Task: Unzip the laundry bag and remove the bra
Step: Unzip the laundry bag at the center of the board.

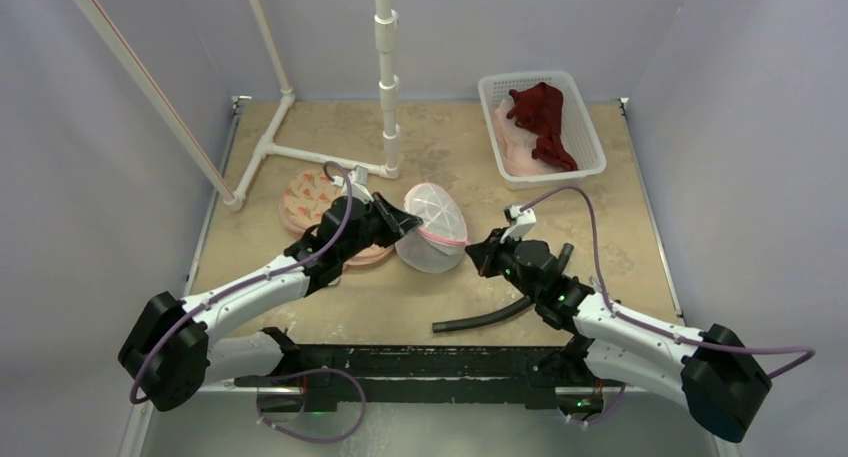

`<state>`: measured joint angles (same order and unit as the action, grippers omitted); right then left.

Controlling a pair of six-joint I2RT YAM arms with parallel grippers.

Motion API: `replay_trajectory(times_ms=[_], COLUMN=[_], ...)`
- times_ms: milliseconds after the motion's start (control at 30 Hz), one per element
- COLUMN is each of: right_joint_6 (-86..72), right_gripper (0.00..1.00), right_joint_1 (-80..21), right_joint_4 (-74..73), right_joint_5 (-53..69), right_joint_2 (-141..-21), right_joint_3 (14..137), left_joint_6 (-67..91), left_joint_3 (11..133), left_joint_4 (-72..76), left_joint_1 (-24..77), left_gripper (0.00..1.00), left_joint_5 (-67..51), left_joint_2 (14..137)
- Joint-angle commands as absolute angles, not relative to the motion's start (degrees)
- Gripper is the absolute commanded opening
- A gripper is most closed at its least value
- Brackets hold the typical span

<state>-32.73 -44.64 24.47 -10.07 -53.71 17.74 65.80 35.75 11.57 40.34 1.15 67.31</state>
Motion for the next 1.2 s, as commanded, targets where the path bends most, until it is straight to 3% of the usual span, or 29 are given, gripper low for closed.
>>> replay_trajectory(times_ms=[0, 333, 700, 900, 1033, 1100, 1167], right_joint_6=[-35.08, -28.08, -25.43, -27.22, -28.2, -28.22, -28.34], right_gripper=[0.0, 0.0, 0.0, 0.0, 0.0, 0.0, 0.0], right_joint_1=[-44.35, -44.39, -44.6, -44.75, -45.08, -45.09, -45.09], right_joint_4=[24.56, 19.5, 17.28, 19.6, 21.0, 21.53, 22.04], right_joint_5=[-17.39, -19.0, -15.47, -13.27, -12.66, -12.48, -12.48], right_joint_2=[-51.96, -39.47, -33.97, -35.33, -36.41, -37.27, -38.4], right_joint_3=[16.9, 19.15, 19.95, 17.16, 15.47, 15.34, 15.25], left_joint_6=[61.95, 58.48, 50.93, 46.5, 46.67, 48.22, 50.75], left_joint_3=[35.81, 38.73, 55.58, 53.83, 49.45, 47.52, 45.2], left_joint_4=[12.38, 17.66, 23.92, 19.4, 19.26, 19.24, 19.44], left_joint_1=[37.95, 36.74, 36.75, 36.38, 36.21, 36.14, 36.14], left_gripper=[0.0, 0.0, 0.0, 0.0, 0.41, 0.53, 0.57], left_joint_5=[-2.15, -12.81, -28.18, -21.97, -19.39, -17.93, -16.24], left_joint_2=[64.15, 69.3, 85.86, 88.74, 89.33, 88.73, 86.91])
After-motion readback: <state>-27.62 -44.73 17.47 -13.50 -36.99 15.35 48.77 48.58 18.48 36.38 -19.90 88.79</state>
